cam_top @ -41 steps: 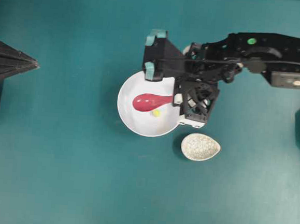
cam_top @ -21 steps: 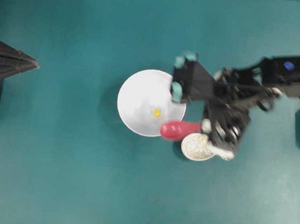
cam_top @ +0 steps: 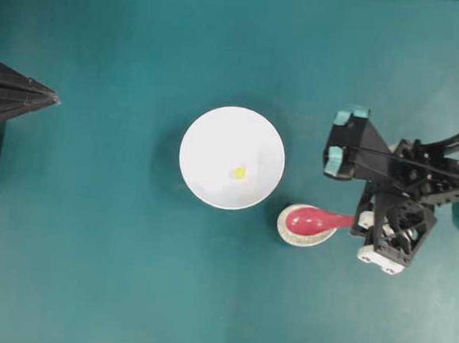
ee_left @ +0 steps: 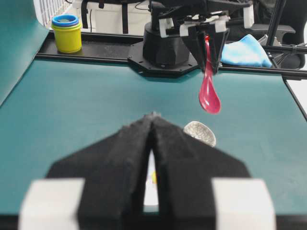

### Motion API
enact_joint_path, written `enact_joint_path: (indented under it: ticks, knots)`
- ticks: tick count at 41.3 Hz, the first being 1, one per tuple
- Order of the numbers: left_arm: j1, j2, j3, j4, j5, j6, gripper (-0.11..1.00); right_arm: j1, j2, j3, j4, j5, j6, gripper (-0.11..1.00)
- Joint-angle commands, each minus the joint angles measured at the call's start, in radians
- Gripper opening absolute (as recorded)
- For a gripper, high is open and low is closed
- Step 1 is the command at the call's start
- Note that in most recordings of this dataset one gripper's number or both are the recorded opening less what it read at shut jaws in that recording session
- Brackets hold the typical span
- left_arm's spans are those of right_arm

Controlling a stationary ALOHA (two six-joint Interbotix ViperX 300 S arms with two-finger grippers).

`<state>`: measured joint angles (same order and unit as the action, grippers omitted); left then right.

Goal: Scoop the yellow hexagonal prism block from the bowl with a spoon using the right arm.

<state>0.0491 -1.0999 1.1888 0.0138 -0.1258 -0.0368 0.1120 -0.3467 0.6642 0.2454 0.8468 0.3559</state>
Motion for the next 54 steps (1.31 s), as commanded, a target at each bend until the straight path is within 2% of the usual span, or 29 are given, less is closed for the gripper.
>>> enact_joint_path:
  ticks: [1, 4, 13, 22, 35, 54]
  knots:
    - [0.002, 0.005, -0.032, 0.002, -0.008, -0.002, 0.0, 0.005, -0.034, 0.002, -0.002, -0.005, 0.0, 0.16]
    - [0.002, 0.005, -0.035, 0.002, -0.009, -0.002, 0.0, 0.005, -0.035, 0.012, -0.008, -0.005, 0.0, 0.08]
    - [0.002, 0.005, -0.041, 0.002, -0.009, -0.003, 0.0, 0.006, -0.026, 0.046, -0.029, -0.031, 0.0, 0.08]
    - [0.002, 0.005, -0.041, 0.003, -0.009, -0.002, 0.0, 0.006, 0.008, 0.071, -0.063, -0.107, 0.0, 0.08]
    - [0.002, 0.005, -0.041, 0.002, -0.009, -0.003, 0.0, 0.006, 0.077, 0.129, -0.06, -0.236, 0.002, 0.08]
    - [0.002, 0.005, -0.041, 0.002, -0.009, -0.005, 0.0, 0.012, 0.091, 0.198, -0.055, -0.311, 0.012, 0.08]
